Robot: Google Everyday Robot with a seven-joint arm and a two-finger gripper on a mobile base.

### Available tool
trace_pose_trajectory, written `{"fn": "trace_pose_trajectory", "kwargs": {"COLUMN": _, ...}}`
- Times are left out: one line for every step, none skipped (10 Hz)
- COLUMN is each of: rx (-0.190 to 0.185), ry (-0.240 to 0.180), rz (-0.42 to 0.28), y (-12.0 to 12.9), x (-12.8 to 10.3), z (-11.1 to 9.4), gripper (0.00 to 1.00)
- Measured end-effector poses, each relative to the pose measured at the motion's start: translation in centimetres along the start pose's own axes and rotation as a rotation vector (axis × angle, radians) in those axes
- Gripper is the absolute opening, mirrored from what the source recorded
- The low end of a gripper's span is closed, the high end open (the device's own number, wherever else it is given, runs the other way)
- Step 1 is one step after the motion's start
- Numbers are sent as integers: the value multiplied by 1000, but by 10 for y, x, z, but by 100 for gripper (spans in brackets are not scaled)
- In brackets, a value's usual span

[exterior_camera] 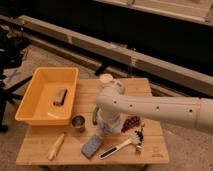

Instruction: Place towel in plastic cup

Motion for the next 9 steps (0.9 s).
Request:
{"fn": "trace_pose_trajectory", "kwargs": {"rx": 3, "ry": -2, "rz": -2, "y": 0, "x": 0, "z": -2, "gripper": 75}}
{"fn": "trace_pose_trajectory", "kwargs": {"rx": 5, "ry": -6, "rz": -4, "y": 0, "x": -1, "z": -3, "gripper": 79}}
{"fn": "trace_pose_trajectory", "kwargs": {"rx": 8, "ry": -8, "rz": -5, "y": -1, "x": -2, "z": -4, "gripper": 80}}
{"fn": "trace_pose_trajectory", "kwargs": {"rx": 11, "ry": -10, "rz": -5, "y": -1, "x": -3, "z": -4, "gripper": 80}}
{"fn": "trace_pose_trajectory", "kwargs": {"rx": 19, "ry": -13, "rz": -1, "y": -3, "x": -2, "z": -6, "gripper": 80}}
{"fn": "trace_pose_trajectory", "kwargs": {"rx": 26, "ry": -14, "rz": 8, "y": -4, "x": 1, "z": -10, "gripper": 80}}
{"fn": "trace_pose_trajectory", "kwargs": {"rx": 45, "ry": -18, "rz": 36, "y": -8, "x": 10, "z": -24, "gripper": 80}}
{"fn": "trace_pose_trajectory", "kwargs": {"rx": 50, "ry": -17, "rz": 50, "y": -8, "x": 15, "z": -31, "gripper": 80}}
{"fn": "trace_pose_trajectory", "kwargs": {"rx": 45, "ry": -17, "rz": 49, "y": -6, "x": 14, "z": -30, "gripper": 80}}
